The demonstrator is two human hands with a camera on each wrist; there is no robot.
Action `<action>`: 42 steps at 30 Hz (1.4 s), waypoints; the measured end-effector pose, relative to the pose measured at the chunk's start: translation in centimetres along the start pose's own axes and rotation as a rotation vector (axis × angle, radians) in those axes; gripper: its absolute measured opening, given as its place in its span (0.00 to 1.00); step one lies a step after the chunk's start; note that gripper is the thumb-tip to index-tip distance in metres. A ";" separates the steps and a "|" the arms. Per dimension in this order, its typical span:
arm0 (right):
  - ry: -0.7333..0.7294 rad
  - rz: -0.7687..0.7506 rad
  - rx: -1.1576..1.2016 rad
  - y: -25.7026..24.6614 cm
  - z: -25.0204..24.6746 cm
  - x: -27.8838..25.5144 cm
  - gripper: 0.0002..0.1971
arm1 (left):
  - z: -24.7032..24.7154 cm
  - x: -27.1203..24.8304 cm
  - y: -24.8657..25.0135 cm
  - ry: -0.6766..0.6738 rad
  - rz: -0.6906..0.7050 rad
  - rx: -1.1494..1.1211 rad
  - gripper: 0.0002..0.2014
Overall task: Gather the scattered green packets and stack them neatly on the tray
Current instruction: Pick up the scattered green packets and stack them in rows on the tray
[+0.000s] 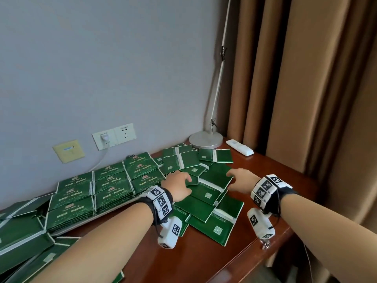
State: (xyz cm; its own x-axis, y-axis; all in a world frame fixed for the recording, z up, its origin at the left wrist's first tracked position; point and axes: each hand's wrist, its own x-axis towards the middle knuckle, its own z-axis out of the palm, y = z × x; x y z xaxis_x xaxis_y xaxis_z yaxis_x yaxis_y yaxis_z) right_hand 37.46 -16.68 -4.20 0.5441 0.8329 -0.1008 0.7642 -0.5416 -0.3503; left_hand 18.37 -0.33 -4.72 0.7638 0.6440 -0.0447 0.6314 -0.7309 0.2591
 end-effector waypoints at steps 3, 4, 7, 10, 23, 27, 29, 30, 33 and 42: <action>-0.036 -0.024 0.010 -0.7 0.5 1.1 0.30 | 0.3 0.7 -0.8 -0.016 -0.017 0.031 0.20; -0.051 -0.033 0.013 -1.0 0.7 1.4 0.31 | 0.3 0.8 -1.1 -0.024 -0.019 0.037 0.20; -0.071 -0.035 -0.022 -1.9 1.0 2.3 0.33 | 0.1 1.3 -1.6 -0.047 -0.017 0.044 0.23; -0.063 -0.008 -0.053 -2.1 1.3 3.1 0.35 | 0.1 1.7 -2.1 -0.061 0.000 0.047 0.27; 0.031 0.119 0.189 -0.6 0.8 4.4 0.33 | 0.5 2.7 -3.0 -0.021 0.038 0.056 0.26; -0.006 0.184 0.349 0.5 0.2 4.2 0.22 | 0.7 2.9 -3.1 0.011 0.044 0.068 0.24; 0.072 0.206 0.377 1.5 -0.5 3.9 0.18 | 0.8 3.0 -3.0 0.040 0.053 0.061 0.23; 0.119 0.197 0.366 1.9 -0.9 3.8 0.16 | 0.8 3.1 -2.9 0.054 0.058 0.061 0.23; 0.197 0.088 0.313 2.1 -2.0 3.0 0.12 | 1.0 3.3 -2.7 0.094 0.068 0.077 0.21; -0.090 -0.116 0.127 0.7 -1.5 1.6 0.11 | 1.0 3.0 -2.3 0.167 0.089 0.052 0.05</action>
State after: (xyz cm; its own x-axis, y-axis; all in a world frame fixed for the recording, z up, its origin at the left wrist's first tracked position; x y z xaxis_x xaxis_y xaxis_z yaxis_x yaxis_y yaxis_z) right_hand 39.40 -15.84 -3.17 0.4174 0.8988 -0.1336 0.7671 -0.4274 -0.4784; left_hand 19.33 3.05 -6.39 0.7865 0.6020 0.1379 0.5721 -0.7943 0.2042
